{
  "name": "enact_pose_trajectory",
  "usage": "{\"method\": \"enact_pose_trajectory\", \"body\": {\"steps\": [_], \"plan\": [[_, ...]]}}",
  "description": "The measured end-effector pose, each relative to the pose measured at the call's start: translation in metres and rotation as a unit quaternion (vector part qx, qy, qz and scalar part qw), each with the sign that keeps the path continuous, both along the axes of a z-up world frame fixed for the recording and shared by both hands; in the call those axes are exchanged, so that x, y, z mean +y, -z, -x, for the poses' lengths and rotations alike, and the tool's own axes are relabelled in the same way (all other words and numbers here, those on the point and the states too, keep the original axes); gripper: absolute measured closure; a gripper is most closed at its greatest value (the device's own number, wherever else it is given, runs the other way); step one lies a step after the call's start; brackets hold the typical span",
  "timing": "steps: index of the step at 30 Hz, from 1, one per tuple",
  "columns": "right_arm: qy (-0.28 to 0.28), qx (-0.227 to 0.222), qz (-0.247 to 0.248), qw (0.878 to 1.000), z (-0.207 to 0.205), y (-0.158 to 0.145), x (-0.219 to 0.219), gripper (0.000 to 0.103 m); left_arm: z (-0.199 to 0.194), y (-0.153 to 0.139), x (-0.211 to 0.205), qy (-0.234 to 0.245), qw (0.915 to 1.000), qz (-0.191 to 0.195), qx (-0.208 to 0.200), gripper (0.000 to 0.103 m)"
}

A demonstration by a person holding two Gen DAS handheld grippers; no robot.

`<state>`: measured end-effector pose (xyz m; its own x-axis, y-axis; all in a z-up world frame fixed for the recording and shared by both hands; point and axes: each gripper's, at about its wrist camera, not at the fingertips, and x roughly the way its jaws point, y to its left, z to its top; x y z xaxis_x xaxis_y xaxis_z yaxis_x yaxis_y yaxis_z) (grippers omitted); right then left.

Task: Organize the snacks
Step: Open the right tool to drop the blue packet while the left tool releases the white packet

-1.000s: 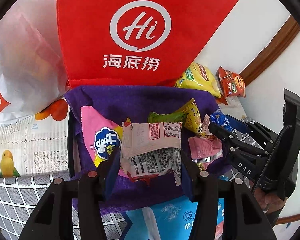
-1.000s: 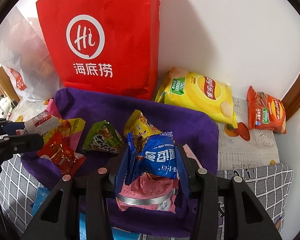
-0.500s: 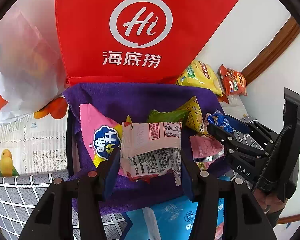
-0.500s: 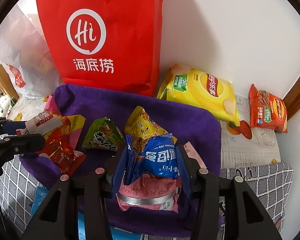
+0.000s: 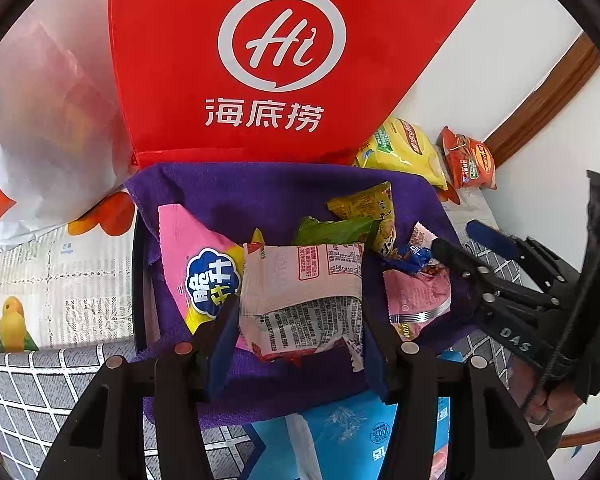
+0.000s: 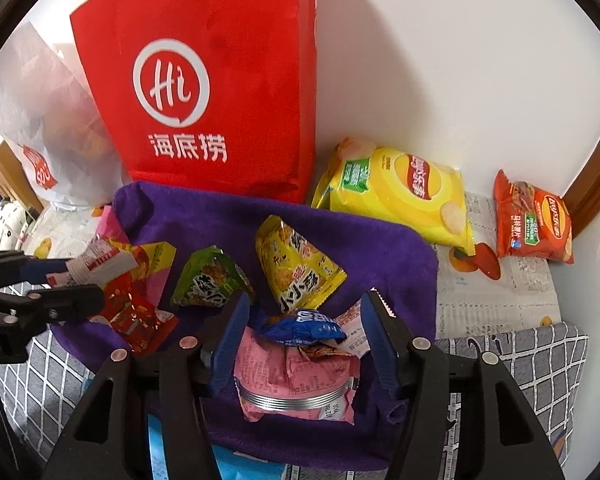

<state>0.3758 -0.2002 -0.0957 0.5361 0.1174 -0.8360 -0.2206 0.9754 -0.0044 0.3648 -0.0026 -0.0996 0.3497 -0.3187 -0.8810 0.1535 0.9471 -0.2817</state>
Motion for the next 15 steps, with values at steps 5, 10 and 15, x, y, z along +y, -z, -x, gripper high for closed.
{"method": "enact_pose_trajectory", "body": {"steps": [5,10,15], "plan": [[0.0,-0.013,-0.004,1.0,0.004,-0.009,-0.001,0.045,-0.001,0.002,-0.003,0.002,1.0,-0.003,0.001,0.048],[-0.001,-0.024,-0.006,1.0,0.008,-0.017,-0.001,0.045,-0.001,0.002,-0.005,-0.002,1.0,-0.007,-0.005,0.048],[-0.001,-0.032,-0.01,0.999,0.012,-0.023,-0.002,0.045,0.0,0.0,-0.005,-0.005,0.9999,-0.009,-0.01,0.047]]}}
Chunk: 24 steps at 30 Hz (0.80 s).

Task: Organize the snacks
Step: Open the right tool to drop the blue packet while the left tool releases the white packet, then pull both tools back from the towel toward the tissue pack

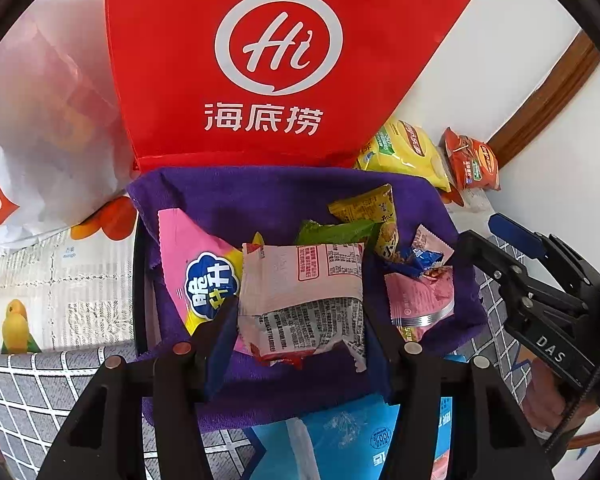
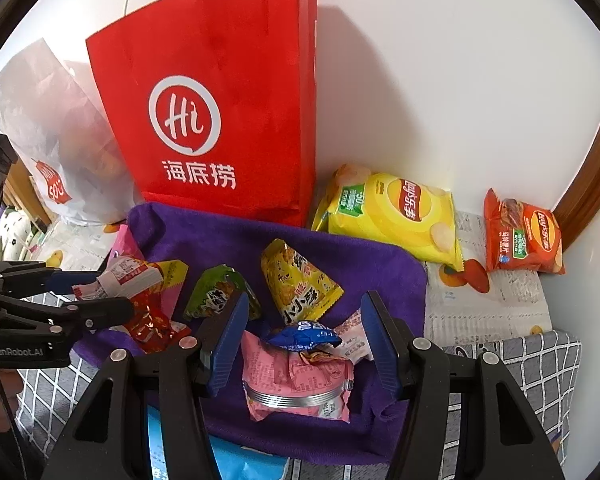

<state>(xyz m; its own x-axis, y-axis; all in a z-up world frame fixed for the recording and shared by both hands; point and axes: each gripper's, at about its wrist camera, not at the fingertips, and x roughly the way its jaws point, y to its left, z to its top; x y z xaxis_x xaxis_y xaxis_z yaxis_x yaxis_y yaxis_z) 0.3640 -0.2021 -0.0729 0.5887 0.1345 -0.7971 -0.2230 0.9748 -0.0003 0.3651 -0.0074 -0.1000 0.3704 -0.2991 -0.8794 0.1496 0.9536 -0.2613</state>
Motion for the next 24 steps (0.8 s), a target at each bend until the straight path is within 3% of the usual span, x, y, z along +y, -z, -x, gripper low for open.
{"method": "enact_pose_trajectory", "body": {"steps": [12,24], "plan": [[-0.005,-0.018,0.001,1.0,0.008,-0.012,0.005,0.045,0.004,-0.015,0.008,-0.023,0.9995,-0.001,-0.022,0.036],[0.017,-0.047,-0.009,0.999,0.027,-0.035,0.004,0.045,0.022,-0.054,0.016,-0.012,0.9981,0.029,-0.053,0.036]]}}
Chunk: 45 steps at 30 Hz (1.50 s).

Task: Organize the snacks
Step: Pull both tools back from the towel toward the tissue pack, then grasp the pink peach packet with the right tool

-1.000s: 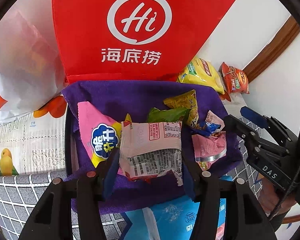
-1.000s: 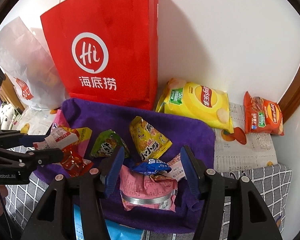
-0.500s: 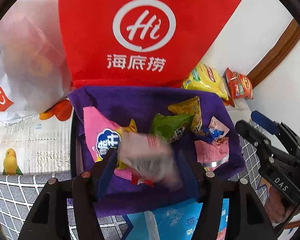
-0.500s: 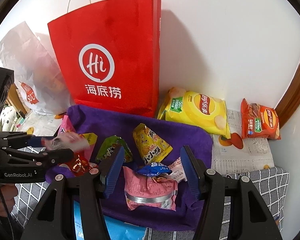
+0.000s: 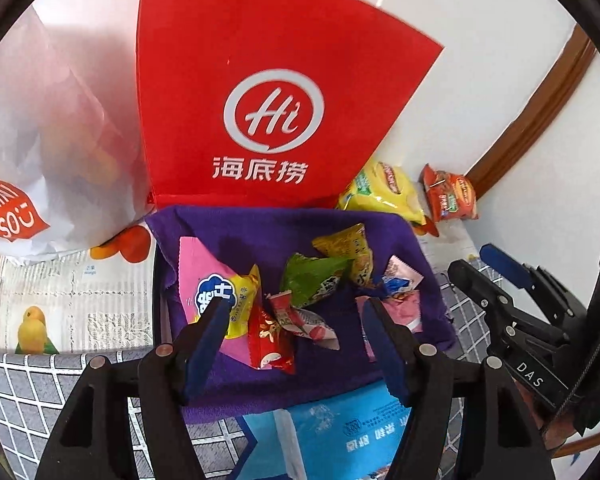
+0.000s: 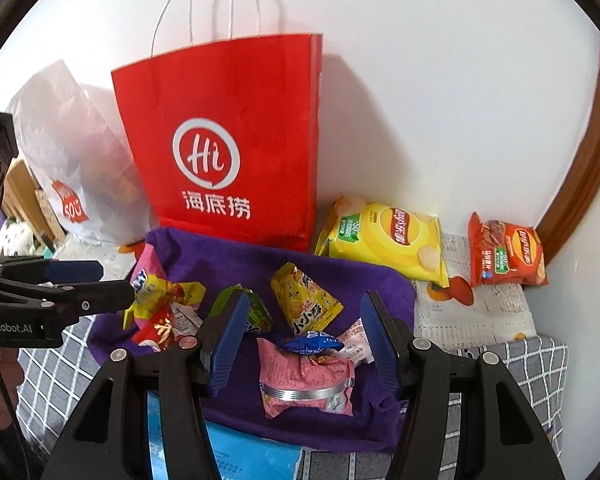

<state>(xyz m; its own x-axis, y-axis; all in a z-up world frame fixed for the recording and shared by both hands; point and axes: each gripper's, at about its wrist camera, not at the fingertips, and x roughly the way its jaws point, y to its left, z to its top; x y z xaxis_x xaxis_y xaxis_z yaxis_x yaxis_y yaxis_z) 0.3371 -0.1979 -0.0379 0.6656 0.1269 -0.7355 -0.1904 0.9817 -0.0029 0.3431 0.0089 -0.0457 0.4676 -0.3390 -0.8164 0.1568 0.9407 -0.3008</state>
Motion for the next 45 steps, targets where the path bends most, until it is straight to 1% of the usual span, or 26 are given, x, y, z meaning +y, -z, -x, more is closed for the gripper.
{"method": "enact_pose_trajectory", "body": {"steps": [4,7,9,13,16,18,21,23,25,26,29,31,34,37,42,45], "plan": [[0.013,0.007,-0.019,1.0,0.014,-0.005,-0.009,0.045,0.01,-0.012,-0.002,0.008,0.9999,0.003,-0.015,0.036],[0.024,0.005,-0.02,1.0,0.029,-0.008,-0.016,0.045,0.018,-0.021,-0.006,0.013,0.9995,-0.01,-0.029,0.036],[0.023,-0.002,-0.025,0.999,0.047,-0.011,-0.023,0.045,0.022,-0.025,-0.01,0.015,0.999,-0.021,-0.035,0.036],[0.032,-0.007,-0.029,0.999,0.076,-0.015,-0.036,0.045,0.033,-0.036,-0.015,0.024,0.9984,-0.019,-0.047,0.036],[0.057,-0.024,-0.031,0.998,0.102,-0.02,-0.049,0.045,0.044,-0.047,-0.024,0.037,0.9967,-0.026,-0.068,0.036],[0.068,-0.027,-0.038,0.997,0.116,-0.024,-0.058,0.045,0.053,-0.056,-0.029,0.044,0.9952,-0.029,-0.082,0.036],[0.077,-0.018,-0.048,0.996,0.132,-0.026,-0.068,0.045,0.066,-0.065,-0.033,0.049,0.9939,-0.02,-0.097,0.036],[0.082,-0.017,-0.035,0.996,0.14,-0.027,-0.071,0.045,0.077,-0.069,-0.033,0.047,0.9931,-0.013,-0.107,0.036],[0.095,-0.025,-0.024,0.995,0.151,-0.028,-0.075,0.045,0.085,-0.072,-0.032,0.042,0.993,-0.014,-0.11,0.036],[0.098,-0.024,-0.027,0.995,0.155,-0.027,-0.077,0.044,0.089,-0.073,-0.031,0.039,0.9929,-0.014,-0.111,0.036],[0.108,-0.017,-0.034,0.993,0.165,-0.024,-0.081,0.037,0.1,-0.073,-0.029,0.026,0.9932,-0.023,-0.111,0.036],[0.121,-0.013,-0.019,0.992,0.172,-0.024,-0.08,0.03,0.107,-0.072,-0.028,0.022,0.9934,-0.025,-0.11,0.036],[0.125,-0.004,-0.011,0.992,0.179,-0.025,-0.079,0.029,0.117,-0.07,-0.027,0.022,0.9945,-0.023,-0.1,0.036],[0.129,-0.009,-0.011,0.991,0.19,-0.03,-0.078,0.026,0.127,-0.069,-0.027,0.03,0.995,-0.012,-0.094,0.036],[0.101,-0.021,-0.043,0.994,0.206,-0.039,-0.076,0.026,0.145,-0.069,-0.027,0.021,0.9938,-0.018,-0.107,0.036],[0.1,-0.037,-0.026,0.994,0.216,-0.043,-0.072,0.026,0.155,-0.07,-0.027,0.026,0.9938,-0.018,-0.107,0.036]]}}
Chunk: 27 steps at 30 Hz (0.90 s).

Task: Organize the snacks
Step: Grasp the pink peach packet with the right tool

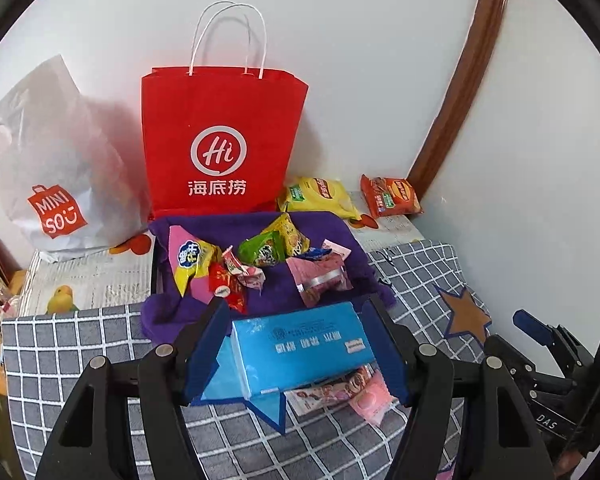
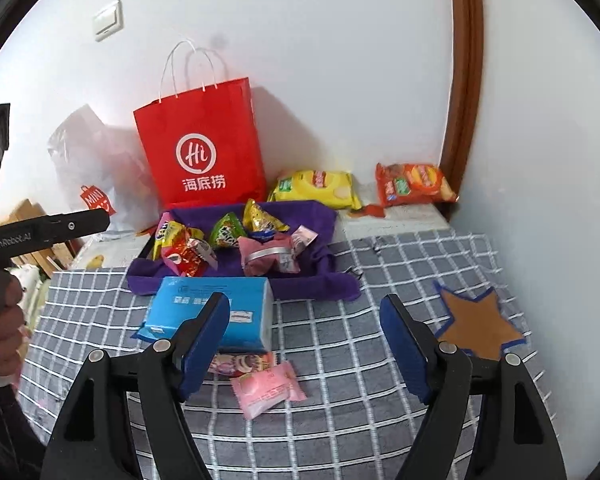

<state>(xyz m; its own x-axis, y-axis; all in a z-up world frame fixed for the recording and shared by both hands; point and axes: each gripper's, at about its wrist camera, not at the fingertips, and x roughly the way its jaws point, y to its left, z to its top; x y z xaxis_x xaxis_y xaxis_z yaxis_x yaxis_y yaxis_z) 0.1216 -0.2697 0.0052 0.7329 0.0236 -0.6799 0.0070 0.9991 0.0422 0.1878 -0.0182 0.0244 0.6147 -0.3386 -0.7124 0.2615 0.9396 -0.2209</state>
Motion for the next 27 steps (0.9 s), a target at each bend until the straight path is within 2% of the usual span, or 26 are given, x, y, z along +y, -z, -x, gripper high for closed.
{"method": "enact_pose_trajectory", "body": {"steps": [10,14,18,22,27], "plan": [[-0.014,0.004,0.018,1.0,0.016,0.006,0.007,0.026,0.028,-0.003,-0.002,-0.003,0.9995,-0.03,-0.012,0.036],[-0.019,0.012,0.003,1.0,0.016,0.013,0.008,0.026,0.037,0.0,-0.002,-0.009,0.9987,-0.048,-0.018,0.036],[-0.019,0.026,-0.015,0.999,0.013,0.031,0.006,0.027,0.039,0.013,0.005,-0.016,0.9988,-0.047,0.001,0.036],[-0.033,0.05,-0.024,0.998,0.009,0.056,0.008,0.036,0.037,0.034,0.017,-0.025,0.9986,-0.034,0.032,0.038],[-0.055,0.072,-0.033,0.995,0.003,0.088,0.012,0.036,0.038,0.058,0.025,-0.037,0.9971,-0.033,0.058,0.038]]}}
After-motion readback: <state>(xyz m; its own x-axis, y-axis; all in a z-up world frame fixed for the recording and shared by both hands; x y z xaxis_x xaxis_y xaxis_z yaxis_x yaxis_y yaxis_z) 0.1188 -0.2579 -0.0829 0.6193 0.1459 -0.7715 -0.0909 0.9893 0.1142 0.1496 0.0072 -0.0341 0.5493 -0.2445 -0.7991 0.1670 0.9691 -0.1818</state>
